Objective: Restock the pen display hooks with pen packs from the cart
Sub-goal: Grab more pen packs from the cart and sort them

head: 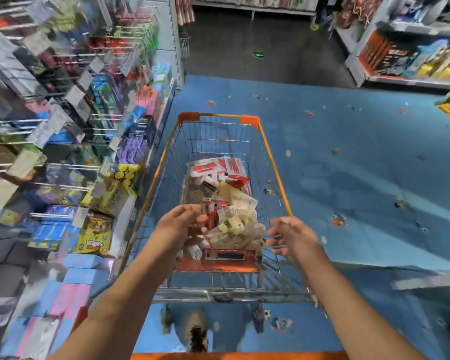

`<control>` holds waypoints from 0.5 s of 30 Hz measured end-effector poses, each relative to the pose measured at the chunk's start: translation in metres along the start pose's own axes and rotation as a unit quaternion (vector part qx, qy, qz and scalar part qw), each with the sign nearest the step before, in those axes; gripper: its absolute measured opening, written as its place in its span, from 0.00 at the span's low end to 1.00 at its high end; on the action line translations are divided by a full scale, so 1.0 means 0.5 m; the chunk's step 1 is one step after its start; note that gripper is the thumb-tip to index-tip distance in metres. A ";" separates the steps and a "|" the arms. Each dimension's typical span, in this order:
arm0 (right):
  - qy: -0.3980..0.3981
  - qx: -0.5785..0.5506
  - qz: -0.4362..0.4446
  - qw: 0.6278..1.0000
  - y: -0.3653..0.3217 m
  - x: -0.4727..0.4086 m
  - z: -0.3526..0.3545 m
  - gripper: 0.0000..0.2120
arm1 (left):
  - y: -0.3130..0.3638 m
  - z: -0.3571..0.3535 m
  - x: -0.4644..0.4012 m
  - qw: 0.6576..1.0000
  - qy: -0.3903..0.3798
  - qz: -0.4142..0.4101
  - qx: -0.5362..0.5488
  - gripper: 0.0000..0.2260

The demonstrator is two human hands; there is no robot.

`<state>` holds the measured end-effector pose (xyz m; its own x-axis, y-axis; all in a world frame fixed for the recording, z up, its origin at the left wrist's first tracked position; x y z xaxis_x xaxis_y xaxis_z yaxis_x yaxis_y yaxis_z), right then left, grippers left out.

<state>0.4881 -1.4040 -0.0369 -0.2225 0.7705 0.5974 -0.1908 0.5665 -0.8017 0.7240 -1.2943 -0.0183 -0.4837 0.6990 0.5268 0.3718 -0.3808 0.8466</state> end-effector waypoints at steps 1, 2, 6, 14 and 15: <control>-0.005 0.004 -0.007 1.000 -0.002 -0.011 -0.008 0.04 | -0.004 0.002 -0.023 1.000 -0.006 0.005 -0.008 0.05; -0.005 0.024 -0.011 1.000 -0.002 -0.023 -0.017 0.04 | -0.008 0.004 -0.043 1.000 -0.013 0.008 -0.016 0.05; 0.006 0.113 0.008 0.994 0.012 -0.064 -0.033 0.07 | -0.030 0.013 -0.118 0.997 -0.026 0.025 -0.062 0.05; 0.069 0.172 -0.005 0.983 0.063 -0.192 -0.030 0.03 | -0.107 -0.024 -0.248 0.966 -0.037 0.028 -0.253 0.04; 0.080 0.183 0.005 0.980 0.072 -0.216 -0.030 0.02 | -0.124 -0.028 -0.268 0.954 -0.044 0.027 -0.295 0.03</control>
<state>0.5197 -1.4624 -0.1304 -0.0780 0.8280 0.5553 -0.5267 0.4387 -0.7281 0.7546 -1.3725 -0.1404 -0.3977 0.7067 0.5852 -0.1292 -0.6746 0.7268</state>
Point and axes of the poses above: each hand's wrist, its own x-axis away from the middle knuckle, its own z-axis out of the back of the hand, y = z × x, the point moved 6 cm from there along -x, towards the middle knuckle, and after that the axes turned 4 degrees about -z, right-handed, at the moved point
